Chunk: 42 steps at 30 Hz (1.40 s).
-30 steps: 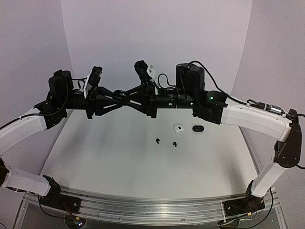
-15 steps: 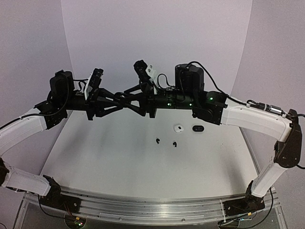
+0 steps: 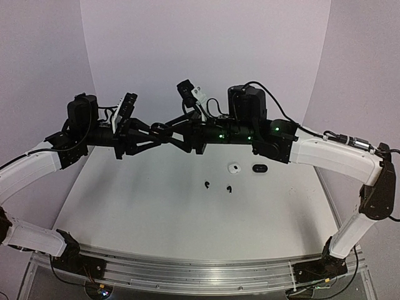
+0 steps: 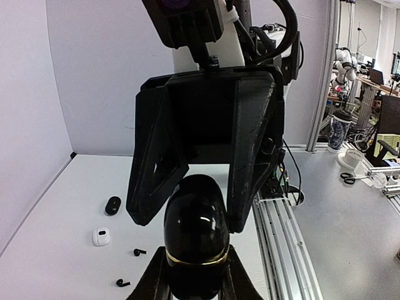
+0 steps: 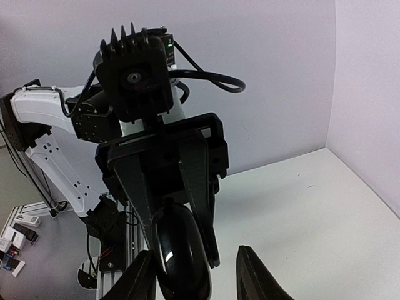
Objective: Insert the wireless bluetooth earbuds into the charging case
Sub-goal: Open the charging case, then pick up the right earbud from the center of the board.
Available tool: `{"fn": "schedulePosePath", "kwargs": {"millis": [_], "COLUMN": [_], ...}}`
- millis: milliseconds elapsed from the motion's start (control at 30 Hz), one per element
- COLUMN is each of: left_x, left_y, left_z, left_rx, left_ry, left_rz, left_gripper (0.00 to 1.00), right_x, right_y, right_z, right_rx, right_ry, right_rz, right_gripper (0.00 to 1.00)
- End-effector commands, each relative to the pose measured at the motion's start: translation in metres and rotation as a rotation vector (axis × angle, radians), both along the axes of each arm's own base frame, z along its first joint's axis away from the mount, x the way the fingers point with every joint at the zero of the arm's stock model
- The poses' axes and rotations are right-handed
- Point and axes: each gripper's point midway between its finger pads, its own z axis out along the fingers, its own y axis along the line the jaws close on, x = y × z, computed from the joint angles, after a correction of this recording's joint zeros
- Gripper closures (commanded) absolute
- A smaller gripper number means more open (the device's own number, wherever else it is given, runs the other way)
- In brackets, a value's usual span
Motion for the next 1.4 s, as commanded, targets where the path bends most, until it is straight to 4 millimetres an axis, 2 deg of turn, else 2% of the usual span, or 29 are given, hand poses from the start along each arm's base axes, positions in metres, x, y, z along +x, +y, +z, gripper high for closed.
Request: {"fn": "schedulePosePath", "kwargs": {"millis": [0,200,533,700,833,1033,1200,1267,1367], "left_x": [-0.026,-0.026,-0.021,-0.003,0.018,0.029,0.032,0.038,0.044], "left_y": [0.005,0.005,0.004,0.000,0.001,0.008,0.013,0.018,0.029], "left_z": [0.012,0.011,0.021,0.010,-0.001,-0.009,-0.015,-0.021,-0.018], "left_rx": [-0.017,-0.013,-0.027,-0.004,0.007,0.006,-0.020,-0.036,-0.105], "left_ry": [-0.055,-0.061,-0.019,0.132,0.241,0.267,0.311,0.329,0.320], "left_rz": [-0.100,-0.106,-0.077,0.012,0.143,0.245,0.297,0.354,0.441], "left_gripper": [1.00,1.00,1.00,1.00,1.00,1.00,1.00,1.00,1.00], "right_x": [0.038,0.040,0.040,0.034,0.033,0.043,0.053,0.062,0.085], "right_y": [-0.019,-0.019,-0.019,-0.017,-0.012,-0.009,-0.012,-0.020,-0.041], "right_z": [0.029,0.027,0.006,0.020,0.022,0.019,0.031,0.038,0.040], "right_rx": [0.076,0.078,0.038,0.069,0.085,0.099,0.134,0.159,0.200], "right_ry": [0.008,0.027,0.056,0.076,0.132,0.209,0.250,0.279,0.374], "right_rz": [-0.138,-0.143,-0.140,-0.093,-0.045,-0.047,-0.061,-0.091,-0.182], "right_gripper": [0.58,0.59,0.60,0.55,0.49,0.44,0.37,0.35,0.32]}}
